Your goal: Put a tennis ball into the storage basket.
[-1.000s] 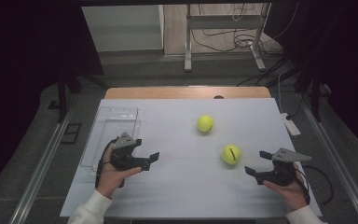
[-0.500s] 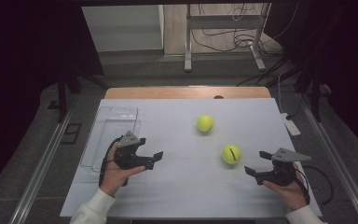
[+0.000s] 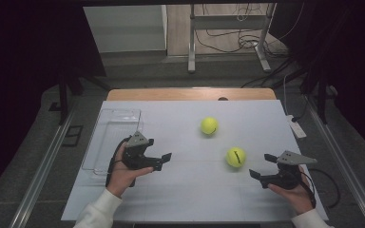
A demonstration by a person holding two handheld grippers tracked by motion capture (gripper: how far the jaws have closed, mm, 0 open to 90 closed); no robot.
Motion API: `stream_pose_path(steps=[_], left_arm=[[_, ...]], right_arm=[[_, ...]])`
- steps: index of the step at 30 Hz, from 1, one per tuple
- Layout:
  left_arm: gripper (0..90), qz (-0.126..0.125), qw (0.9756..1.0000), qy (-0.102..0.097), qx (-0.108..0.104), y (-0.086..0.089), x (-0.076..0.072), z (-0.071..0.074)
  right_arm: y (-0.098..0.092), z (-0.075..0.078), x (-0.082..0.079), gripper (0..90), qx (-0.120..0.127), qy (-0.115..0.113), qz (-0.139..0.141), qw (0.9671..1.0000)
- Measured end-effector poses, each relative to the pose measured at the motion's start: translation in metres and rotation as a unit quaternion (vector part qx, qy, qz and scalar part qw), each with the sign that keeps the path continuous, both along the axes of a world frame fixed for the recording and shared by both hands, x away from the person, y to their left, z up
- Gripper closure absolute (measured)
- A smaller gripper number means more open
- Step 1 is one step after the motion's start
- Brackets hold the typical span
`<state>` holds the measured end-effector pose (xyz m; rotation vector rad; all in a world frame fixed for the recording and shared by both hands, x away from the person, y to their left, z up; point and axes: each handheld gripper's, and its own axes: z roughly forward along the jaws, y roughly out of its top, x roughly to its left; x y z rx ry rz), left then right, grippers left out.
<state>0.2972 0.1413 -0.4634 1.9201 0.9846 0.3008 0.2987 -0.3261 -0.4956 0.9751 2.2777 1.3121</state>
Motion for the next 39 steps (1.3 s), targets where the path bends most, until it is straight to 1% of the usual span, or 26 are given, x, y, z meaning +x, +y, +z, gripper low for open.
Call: stream_pose_path(steps=[7,22,26,39], left_arm=[[10.8,-0.005,1.0000,0.001,0.000,-0.006,0.004,0.001],[10.8,-0.026,0.9997,0.002,0.002,-0.029,0.015,0.006],[10.8,-0.031,0.9995,0.005,0.003,-0.035,0.019,0.006],[10.9,-0.038,0.9991,0.016,-0.002,-0.043,0.027,0.004]], right_arm=[[0.000,0.000,0.000,10.0,-0.002,0.001,0.000,1.0000],[0.000,-0.001,0.000,10.0,-0.002,0.002,0.001,1.0000],[0.000,-0.001,0.000,10.0,-0.003,0.002,0.000,1.0000],[0.000,-0.001,0.000,10.0,-0.005,0.003,0.000,1.0000]])
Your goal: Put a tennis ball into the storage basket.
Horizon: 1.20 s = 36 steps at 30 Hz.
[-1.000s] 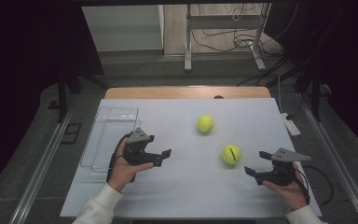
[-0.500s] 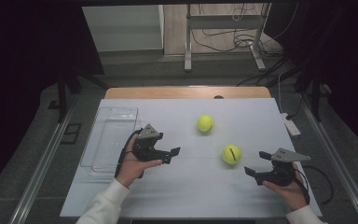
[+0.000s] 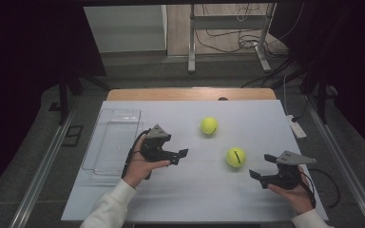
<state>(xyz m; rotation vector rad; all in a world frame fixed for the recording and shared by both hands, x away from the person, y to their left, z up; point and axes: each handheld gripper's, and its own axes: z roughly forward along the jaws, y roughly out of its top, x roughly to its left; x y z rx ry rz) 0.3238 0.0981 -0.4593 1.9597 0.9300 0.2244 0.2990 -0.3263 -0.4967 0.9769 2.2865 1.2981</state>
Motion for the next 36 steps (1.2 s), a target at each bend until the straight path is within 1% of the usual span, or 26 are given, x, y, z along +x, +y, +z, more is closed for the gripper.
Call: stream_pose_path(steps=[23,36], left_arm=[[10.9,-0.023,0.9997,0.006,0.005,-0.024,0.009,0.000],[11.1,-0.030,0.9995,0.009,0.005,-0.032,0.013,-0.001]], right_arm=[[-0.001,0.000,0.000,10.1,0.000,0.001,-0.001,1.0000],[-0.001,0.000,-0.001,10.0,0.002,0.001,-0.001,1.0000]])
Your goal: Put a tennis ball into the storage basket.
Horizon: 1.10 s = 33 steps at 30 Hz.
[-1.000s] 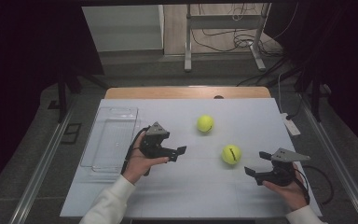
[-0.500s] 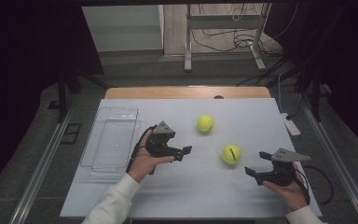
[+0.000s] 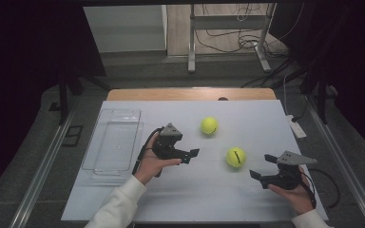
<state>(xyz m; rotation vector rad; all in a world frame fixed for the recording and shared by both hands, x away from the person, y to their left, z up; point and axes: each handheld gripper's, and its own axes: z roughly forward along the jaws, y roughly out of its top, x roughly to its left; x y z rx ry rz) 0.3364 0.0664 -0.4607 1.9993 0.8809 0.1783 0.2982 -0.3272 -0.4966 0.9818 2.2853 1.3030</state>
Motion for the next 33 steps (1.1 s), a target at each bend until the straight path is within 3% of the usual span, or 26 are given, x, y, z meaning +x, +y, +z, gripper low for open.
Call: stream_pose_path(steps=[33], left_arm=[[11.1,-0.027,0.9996,0.000,-0.003,-0.029,0.007,0.002]], right_arm=[[-0.001,-0.001,0.000,10.0,-0.001,0.000,0.000,1.0000]])
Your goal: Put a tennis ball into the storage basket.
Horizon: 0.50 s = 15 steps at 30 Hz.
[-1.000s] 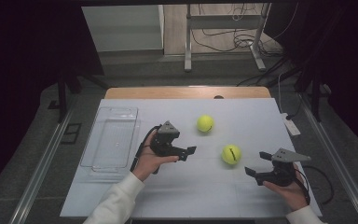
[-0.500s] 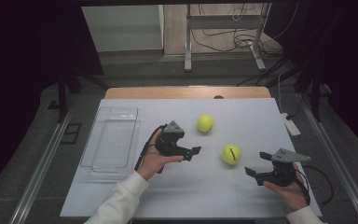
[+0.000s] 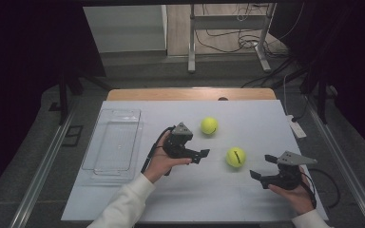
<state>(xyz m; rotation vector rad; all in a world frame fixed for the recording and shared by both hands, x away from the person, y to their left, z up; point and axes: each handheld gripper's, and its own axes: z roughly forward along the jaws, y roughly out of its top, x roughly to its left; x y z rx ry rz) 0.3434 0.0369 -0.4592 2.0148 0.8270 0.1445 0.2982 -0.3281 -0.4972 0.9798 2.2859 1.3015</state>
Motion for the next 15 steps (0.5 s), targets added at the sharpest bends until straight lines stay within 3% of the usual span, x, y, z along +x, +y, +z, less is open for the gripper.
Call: stream_pose_path(steps=[15], left_arm=[[11.1,-0.009,1.0000,0.000,-0.001,-0.011,0.004,0.000]], right_arm=[[0.000,0.000,0.000,10.1,0.000,0.001,0.000,1.0000]])
